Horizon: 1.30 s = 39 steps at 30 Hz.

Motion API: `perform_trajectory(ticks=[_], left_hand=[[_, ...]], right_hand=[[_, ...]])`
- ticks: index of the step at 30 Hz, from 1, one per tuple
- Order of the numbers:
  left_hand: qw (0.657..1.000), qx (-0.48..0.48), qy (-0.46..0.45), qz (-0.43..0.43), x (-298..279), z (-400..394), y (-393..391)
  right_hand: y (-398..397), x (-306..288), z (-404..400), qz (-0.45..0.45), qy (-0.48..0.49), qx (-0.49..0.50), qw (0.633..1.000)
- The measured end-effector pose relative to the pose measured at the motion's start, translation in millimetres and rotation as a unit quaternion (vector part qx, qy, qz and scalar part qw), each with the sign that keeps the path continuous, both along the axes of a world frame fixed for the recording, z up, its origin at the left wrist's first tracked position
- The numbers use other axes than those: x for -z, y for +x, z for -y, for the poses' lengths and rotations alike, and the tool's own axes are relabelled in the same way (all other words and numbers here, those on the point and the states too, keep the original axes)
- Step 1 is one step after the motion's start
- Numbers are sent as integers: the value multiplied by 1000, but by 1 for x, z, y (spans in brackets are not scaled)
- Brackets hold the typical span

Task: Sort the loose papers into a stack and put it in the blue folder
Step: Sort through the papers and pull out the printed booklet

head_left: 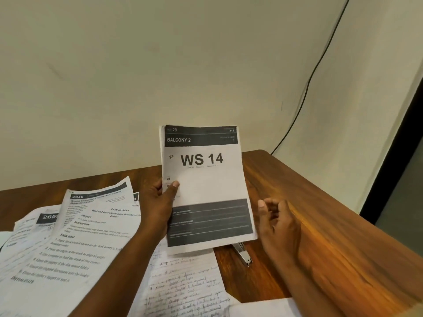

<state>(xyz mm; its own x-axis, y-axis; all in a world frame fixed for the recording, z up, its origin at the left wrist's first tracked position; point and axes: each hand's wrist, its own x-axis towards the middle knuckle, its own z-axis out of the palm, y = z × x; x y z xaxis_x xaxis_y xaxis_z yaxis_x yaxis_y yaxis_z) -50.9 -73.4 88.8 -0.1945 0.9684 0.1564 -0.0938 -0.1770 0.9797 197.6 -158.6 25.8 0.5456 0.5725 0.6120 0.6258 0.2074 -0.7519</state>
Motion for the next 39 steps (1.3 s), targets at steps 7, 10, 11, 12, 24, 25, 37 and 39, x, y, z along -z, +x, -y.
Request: perform_trajectory(ticks=[7, 10, 11, 12, 24, 25, 37, 39], left_hand=[[994, 44, -87, 41, 13, -9, 49], [991, 75, -105, 27, 19, -14, 78], [988, 104, -113, 20, 21, -14, 89], [983, 136, -119, 5, 23, -14, 98], [956, 165, -121, -212, 47, -2, 149], [953, 164, -113, -227, 47, 0, 149], [669, 230, 251, -660, 34, 167, 111], [628, 219, 202, -719, 59, 170, 100]], right_hand=[[9, 1, -4, -192, -30, -62, 979], [25, 3, -6, -307, -9, -14, 952], [30, 3, -5, -323, 3, 12, 946], [34, 4, -5, -326, 12, 41, 944], [66, 13, -7, -343, 70, 157, 923], [66, 13, -8, -349, 74, 153, 922], [70, 19, -15, -277, 1, 208, 938], [70, 19, -14, -267, -12, 209, 940]])
